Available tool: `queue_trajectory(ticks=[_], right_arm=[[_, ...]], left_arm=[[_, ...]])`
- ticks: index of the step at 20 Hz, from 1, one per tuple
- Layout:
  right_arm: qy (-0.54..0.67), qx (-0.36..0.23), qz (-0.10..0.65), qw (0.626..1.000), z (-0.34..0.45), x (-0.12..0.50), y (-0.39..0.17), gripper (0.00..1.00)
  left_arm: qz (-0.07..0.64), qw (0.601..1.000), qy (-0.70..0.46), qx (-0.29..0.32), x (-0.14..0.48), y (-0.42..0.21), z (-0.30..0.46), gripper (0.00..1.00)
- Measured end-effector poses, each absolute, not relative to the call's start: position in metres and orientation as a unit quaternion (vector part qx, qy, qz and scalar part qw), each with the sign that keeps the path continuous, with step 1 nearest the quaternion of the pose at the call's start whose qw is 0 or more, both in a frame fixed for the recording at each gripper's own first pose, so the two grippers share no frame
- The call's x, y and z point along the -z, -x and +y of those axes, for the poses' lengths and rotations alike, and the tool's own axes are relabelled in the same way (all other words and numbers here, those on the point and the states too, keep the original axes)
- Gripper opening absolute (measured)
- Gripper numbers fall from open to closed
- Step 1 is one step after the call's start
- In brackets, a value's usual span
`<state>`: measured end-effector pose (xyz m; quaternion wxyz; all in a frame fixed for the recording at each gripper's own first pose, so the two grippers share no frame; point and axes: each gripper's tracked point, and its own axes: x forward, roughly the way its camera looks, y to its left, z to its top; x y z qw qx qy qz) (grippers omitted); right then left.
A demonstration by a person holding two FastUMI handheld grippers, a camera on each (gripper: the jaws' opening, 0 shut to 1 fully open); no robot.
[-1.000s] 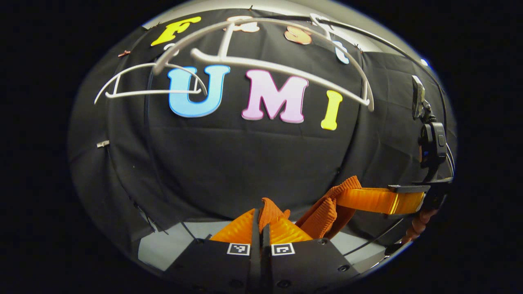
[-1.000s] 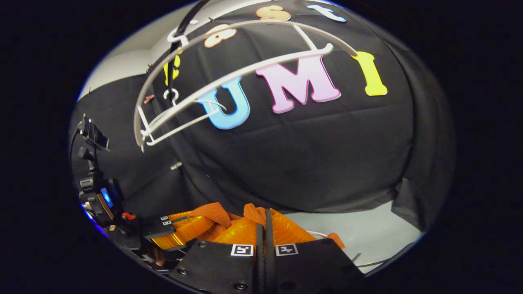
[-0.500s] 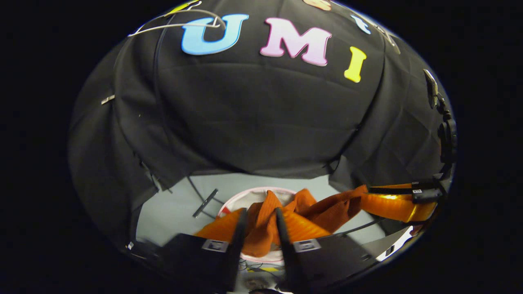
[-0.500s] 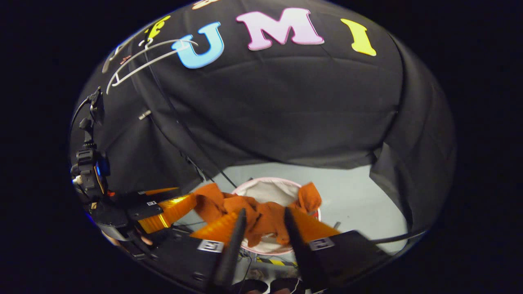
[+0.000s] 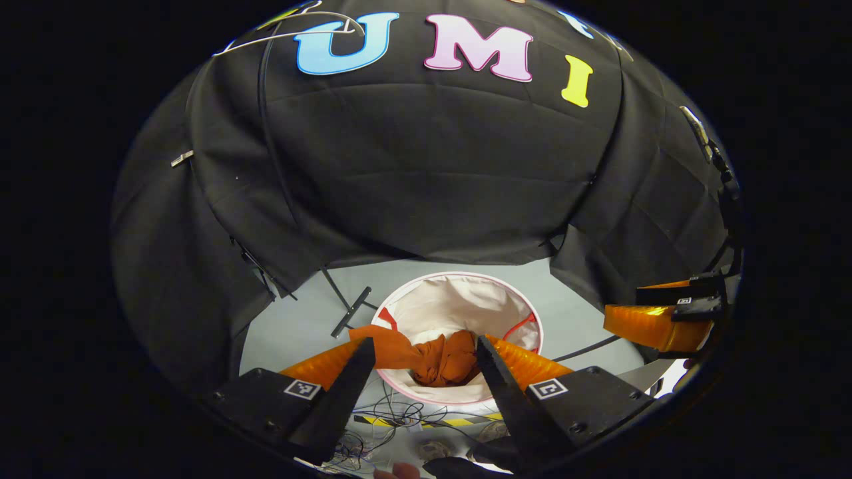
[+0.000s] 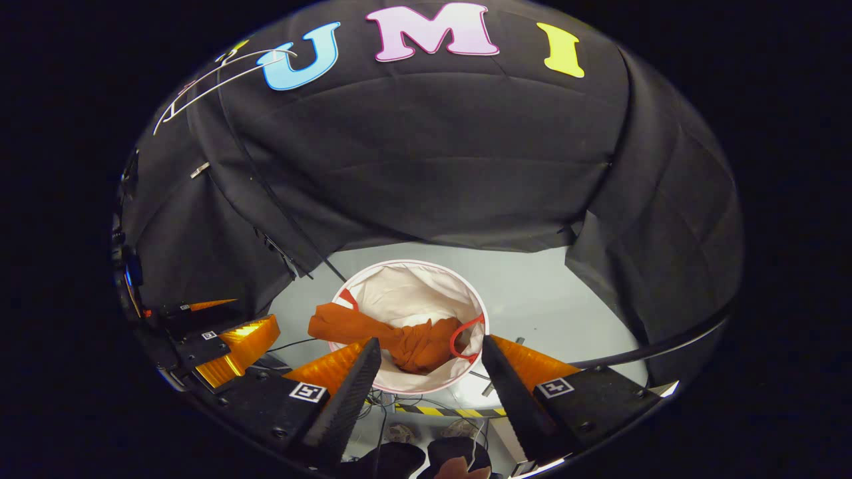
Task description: Grasp the clothes on the hanger with both hands and then place them into the laundry hamper below.
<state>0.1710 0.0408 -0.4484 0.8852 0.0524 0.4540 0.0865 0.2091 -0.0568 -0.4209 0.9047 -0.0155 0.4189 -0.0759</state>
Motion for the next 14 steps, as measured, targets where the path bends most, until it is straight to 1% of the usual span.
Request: queue_trajectory(ticks=[3, 7, 12, 14], right_arm=[[-0.051, -0.091, 0.423, 0.9, 0.042, 0.42, -0.17, 0.99], [-0.057, -0.085, 0.377, 0.921, 0.042, 0.378, -0.171, 0.99], [-0.07, -0.071, 0.316, 0.943, 0.042, 0.318, -0.171, 0.99], [-0.082, -0.07, 0.28, 0.954, 0.043, 0.285, -0.17, 0.99]], left_arm=[[0.4, 0.912, 0.017, 0.088, 0.405, -0.21, -0.059, 0.97], [0.364, 0.927, 0.022, 0.093, 0.369, -0.206, -0.059, 0.98], [0.302, 0.95, 0.017, 0.079, 0.306, -0.204, -0.054, 0.97], [0.272, 0.959, 0.018, 0.073, 0.274, -0.202, -0.049, 0.97]])
